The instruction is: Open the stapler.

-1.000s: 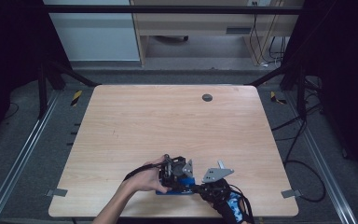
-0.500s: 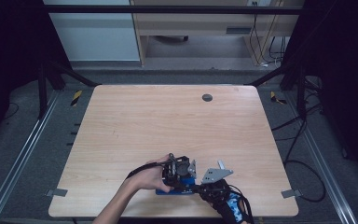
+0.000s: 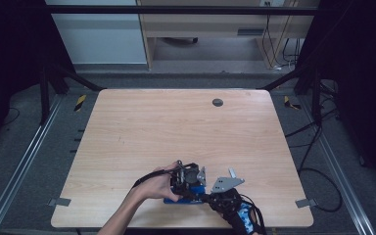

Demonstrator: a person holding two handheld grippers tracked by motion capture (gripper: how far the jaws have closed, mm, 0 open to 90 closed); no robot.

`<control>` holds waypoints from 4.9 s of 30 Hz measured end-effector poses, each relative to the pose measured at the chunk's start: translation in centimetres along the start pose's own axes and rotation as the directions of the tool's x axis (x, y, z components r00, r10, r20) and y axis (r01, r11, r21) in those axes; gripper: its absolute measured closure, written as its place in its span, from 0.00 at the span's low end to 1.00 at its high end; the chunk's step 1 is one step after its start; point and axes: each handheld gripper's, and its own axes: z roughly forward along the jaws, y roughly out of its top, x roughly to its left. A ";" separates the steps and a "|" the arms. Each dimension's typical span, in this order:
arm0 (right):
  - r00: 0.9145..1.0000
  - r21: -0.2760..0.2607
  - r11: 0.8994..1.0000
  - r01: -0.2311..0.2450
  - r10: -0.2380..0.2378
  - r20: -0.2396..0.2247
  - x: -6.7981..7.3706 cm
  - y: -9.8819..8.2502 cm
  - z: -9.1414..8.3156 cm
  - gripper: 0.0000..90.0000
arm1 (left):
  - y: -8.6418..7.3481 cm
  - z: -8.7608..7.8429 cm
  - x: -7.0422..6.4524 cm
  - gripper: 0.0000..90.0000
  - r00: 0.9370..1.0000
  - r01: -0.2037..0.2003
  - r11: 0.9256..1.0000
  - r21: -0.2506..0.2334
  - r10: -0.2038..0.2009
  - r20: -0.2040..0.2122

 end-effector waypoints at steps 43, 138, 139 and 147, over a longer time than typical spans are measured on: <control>1.000 0.011 1.000 0.006 -0.007 0.008 -0.2 0.0 -0.3 1.00 | 0.7 0.3 0.8 0.64 0.998 0.064 0.998 0.016 -0.065 0.028; 1.000 -0.002 1.000 0.001 -0.001 -0.008 -0.1 0.0 0.0 1.00 | 1.3 0.2 0.4 0.73 0.999 0.016 0.996 0.083 -0.018 0.028; 1.000 -0.003 1.000 0.001 -0.001 -0.009 -0.1 0.1 0.1 1.00 | 1.4 0.3 0.3 0.73 0.999 0.019 0.996 0.085 -0.021 0.026; 1.000 -0.006 1.000 -0.003 0.003 -0.019 -0.2 0.1 0.1 1.00 | 1.9 0.1 0.3 0.73 1.000 0.009 0.993 0.122 -0.012 0.020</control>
